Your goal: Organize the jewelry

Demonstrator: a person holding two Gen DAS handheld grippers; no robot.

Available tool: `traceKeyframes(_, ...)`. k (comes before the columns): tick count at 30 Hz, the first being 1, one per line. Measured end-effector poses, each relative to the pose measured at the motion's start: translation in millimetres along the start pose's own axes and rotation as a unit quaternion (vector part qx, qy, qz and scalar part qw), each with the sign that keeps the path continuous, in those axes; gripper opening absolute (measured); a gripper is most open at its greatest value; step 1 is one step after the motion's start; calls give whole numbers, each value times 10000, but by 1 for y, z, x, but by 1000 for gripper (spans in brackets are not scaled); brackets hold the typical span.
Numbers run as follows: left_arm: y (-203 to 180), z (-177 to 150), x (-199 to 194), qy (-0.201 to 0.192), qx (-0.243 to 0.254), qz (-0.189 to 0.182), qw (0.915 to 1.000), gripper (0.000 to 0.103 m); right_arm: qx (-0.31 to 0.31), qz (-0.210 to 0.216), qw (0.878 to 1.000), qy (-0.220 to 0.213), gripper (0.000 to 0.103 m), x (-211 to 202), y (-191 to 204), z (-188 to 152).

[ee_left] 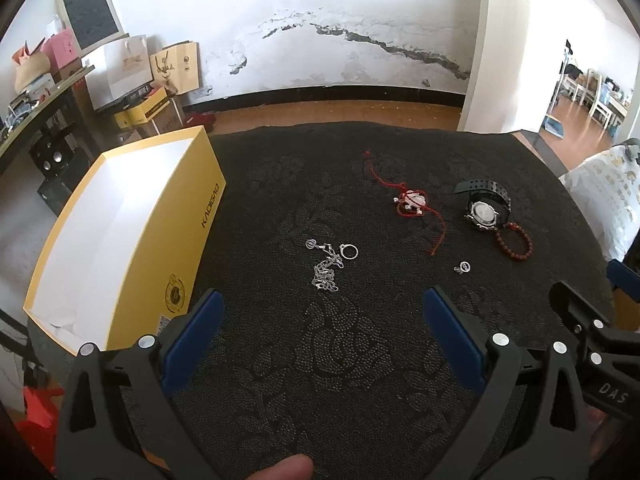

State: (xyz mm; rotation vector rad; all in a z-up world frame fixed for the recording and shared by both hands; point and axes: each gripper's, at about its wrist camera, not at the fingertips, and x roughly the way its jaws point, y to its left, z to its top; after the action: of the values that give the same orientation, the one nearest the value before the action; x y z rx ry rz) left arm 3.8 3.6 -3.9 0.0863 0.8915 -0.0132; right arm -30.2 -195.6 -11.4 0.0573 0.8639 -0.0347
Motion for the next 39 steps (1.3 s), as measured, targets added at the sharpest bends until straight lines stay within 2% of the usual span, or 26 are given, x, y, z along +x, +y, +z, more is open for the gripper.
traceKeyframes(17,1,5,21,253,-182,-117,9994,97,41,7,10000,-1,97,6,-3,3)
traceKeyframes(39,-2,6,26,294,-197,-155,9993,97,42,6,10000,-10,97,7,-4,2)
